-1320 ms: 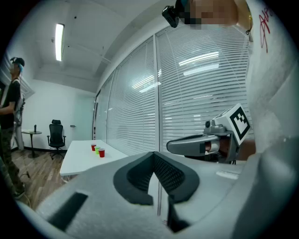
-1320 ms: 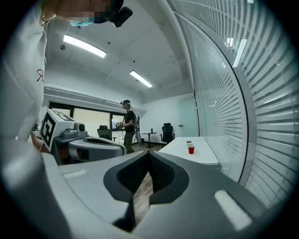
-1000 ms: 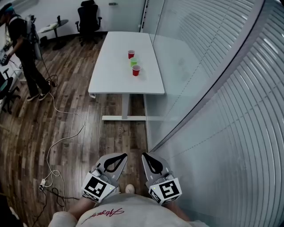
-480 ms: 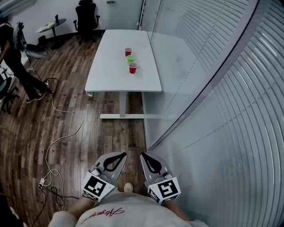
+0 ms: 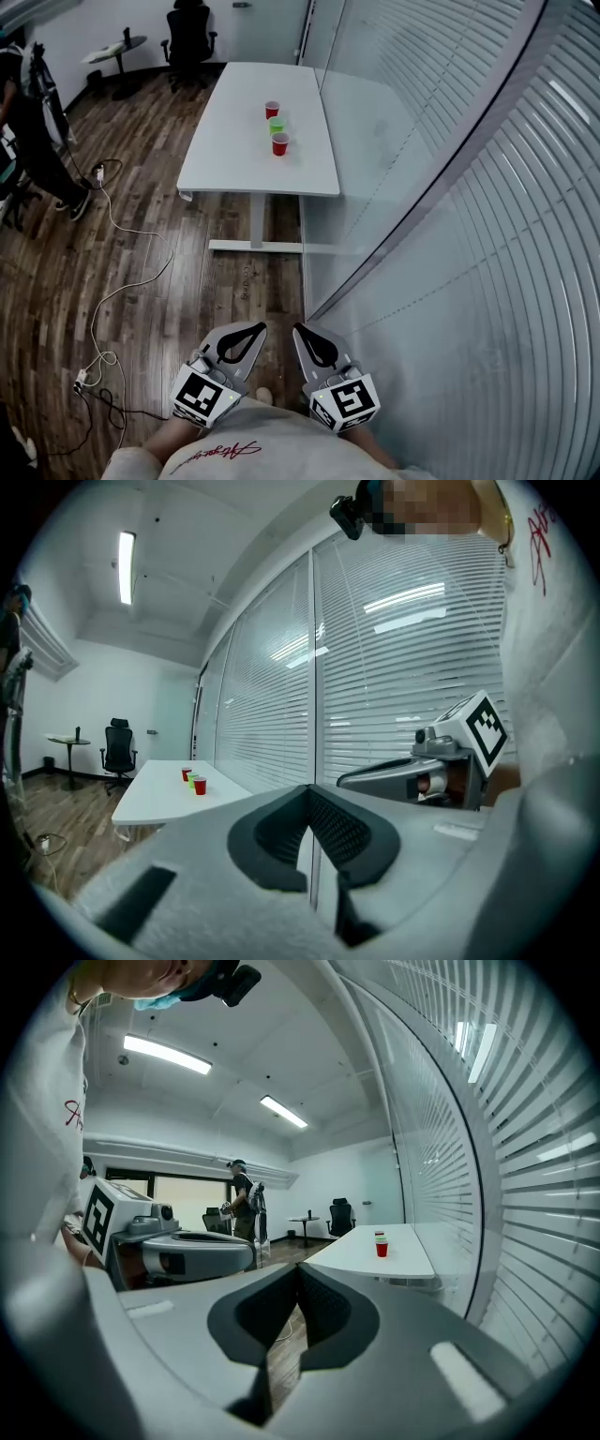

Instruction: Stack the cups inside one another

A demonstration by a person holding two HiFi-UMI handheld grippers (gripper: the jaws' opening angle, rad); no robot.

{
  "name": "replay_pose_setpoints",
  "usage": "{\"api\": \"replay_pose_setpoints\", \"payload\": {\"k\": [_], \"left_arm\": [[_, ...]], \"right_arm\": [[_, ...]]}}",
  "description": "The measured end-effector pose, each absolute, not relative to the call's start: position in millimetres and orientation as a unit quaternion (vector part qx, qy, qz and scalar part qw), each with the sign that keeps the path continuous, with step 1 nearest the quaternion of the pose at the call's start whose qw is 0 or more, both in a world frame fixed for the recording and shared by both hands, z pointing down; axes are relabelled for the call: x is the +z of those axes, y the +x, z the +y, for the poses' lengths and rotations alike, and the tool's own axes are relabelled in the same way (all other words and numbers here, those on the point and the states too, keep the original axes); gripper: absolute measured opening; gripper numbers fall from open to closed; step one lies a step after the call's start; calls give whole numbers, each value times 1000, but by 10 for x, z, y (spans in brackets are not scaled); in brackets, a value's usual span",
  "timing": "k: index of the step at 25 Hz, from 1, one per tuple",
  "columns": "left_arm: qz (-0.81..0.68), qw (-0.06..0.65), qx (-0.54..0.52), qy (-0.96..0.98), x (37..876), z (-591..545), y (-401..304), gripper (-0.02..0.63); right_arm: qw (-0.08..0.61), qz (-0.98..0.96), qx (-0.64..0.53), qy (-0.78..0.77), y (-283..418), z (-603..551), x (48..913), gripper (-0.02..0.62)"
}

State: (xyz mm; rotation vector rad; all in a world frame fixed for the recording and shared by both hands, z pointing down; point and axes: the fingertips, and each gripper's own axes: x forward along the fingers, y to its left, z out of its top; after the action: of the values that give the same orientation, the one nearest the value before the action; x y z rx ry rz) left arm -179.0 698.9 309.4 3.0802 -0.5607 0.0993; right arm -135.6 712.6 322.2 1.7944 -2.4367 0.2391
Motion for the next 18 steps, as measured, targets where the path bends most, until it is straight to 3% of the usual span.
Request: {"api": "replay_pose_setpoints", "payload": {"k": [18], "left_arm": [[-174,2,42,984,3146,6403,-1641,-6]], "right_arm": [[46,-800,82,593,-1194,6531,3265,3]]}}
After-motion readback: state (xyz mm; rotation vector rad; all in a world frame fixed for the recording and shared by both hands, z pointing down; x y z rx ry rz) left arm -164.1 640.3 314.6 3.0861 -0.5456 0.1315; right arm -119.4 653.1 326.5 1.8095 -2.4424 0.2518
